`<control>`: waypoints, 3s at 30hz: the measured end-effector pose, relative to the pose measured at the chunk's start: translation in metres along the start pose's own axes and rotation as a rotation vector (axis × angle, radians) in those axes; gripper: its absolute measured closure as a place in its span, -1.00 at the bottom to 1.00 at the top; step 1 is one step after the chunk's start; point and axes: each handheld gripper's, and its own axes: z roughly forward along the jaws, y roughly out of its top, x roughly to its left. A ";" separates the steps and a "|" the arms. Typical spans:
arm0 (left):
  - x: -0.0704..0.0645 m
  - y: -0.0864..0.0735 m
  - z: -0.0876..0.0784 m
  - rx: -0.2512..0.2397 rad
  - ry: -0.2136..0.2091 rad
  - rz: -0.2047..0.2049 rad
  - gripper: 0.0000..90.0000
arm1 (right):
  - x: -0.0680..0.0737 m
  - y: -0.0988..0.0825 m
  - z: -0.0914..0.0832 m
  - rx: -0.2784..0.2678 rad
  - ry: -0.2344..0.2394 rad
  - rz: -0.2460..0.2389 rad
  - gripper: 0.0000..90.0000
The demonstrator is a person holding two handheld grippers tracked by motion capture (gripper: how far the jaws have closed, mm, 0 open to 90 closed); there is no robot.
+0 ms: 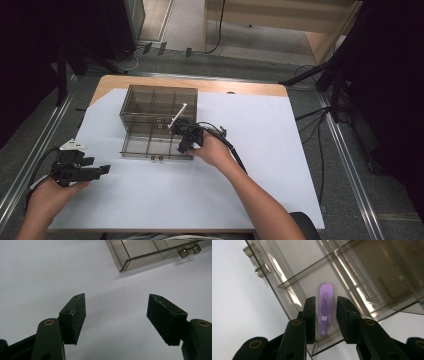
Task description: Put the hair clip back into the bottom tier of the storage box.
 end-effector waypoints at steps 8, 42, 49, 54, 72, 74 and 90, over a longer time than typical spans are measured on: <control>-0.001 0.006 0.006 -0.005 -0.010 0.016 -0.28 | 0.001 -0.004 -0.018 -0.056 0.033 -0.001 0.42; -0.010 0.031 0.028 -0.014 -0.060 0.079 -0.32 | -0.021 -0.044 -0.051 -0.181 0.045 0.082 0.08; -0.009 0.034 0.031 -0.006 -0.062 0.087 -0.33 | -0.026 -0.053 -0.058 -0.200 0.046 0.102 0.06; -0.009 0.036 0.033 -0.013 -0.056 0.088 -0.33 | -0.031 -0.058 -0.061 -0.204 0.044 0.109 0.04; -0.009 0.037 0.035 -0.011 -0.055 0.091 -0.34 | -0.055 -0.079 -0.067 -0.225 0.022 0.154 0.03; -0.008 0.037 0.035 -0.011 -0.054 0.093 -0.34 | -0.058 -0.081 -0.067 -0.225 0.019 0.164 0.03; -0.007 0.037 0.035 -0.011 -0.057 0.085 -0.34 | -0.083 -0.115 -0.071 -0.257 -0.008 0.246 0.02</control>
